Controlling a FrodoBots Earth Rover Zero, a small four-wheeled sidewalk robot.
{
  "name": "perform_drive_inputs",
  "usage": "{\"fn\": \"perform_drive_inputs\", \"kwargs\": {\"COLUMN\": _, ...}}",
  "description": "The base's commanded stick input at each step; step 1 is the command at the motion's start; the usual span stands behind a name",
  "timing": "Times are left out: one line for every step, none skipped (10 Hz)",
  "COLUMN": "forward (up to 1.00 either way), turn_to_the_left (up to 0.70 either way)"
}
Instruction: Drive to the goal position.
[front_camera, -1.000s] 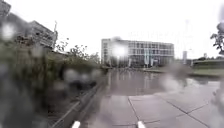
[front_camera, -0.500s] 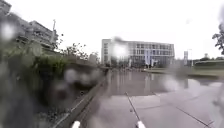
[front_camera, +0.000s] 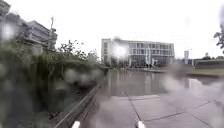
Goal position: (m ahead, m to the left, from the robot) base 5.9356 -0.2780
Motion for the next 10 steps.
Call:
{"fn": "perform_drive_inputs", "kwargs": {"forward": 0.70, "turn_to_the_left": 0.00}}
{"fn": "perform_drive_inputs", "kwargs": {"forward": 0.70, "turn_to_the_left": 0.00}}
{"fn": "perform_drive_inputs", "kwargs": {"forward": 0.70, "turn_to_the_left": 0.00}}
{"fn": "perform_drive_inputs", "kwargs": {"forward": 0.70, "turn_to_the_left": 0.00}}
{"fn": "perform_drive_inputs", "kwargs": {"forward": 0.70, "turn_to_the_left": 0.00}}
{"fn": "perform_drive_inputs", "kwargs": {"forward": 0.70, "turn_to_the_left": 0.00}}
{"fn": "perform_drive_inputs", "kwargs": {"forward": 0.70, "turn_to_the_left": 0.00}}
{"fn": "perform_drive_inputs", "kwargs": {"forward": 0.70, "turn_to_the_left": 0.00}}
{"fn": "perform_drive_inputs", "kwargs": {"forward": 0.70, "turn_to_the_left": 0.00}}
{"fn": "perform_drive_inputs", "kwargs": {"forward": 0.70, "turn_to_the_left": 0.00}}
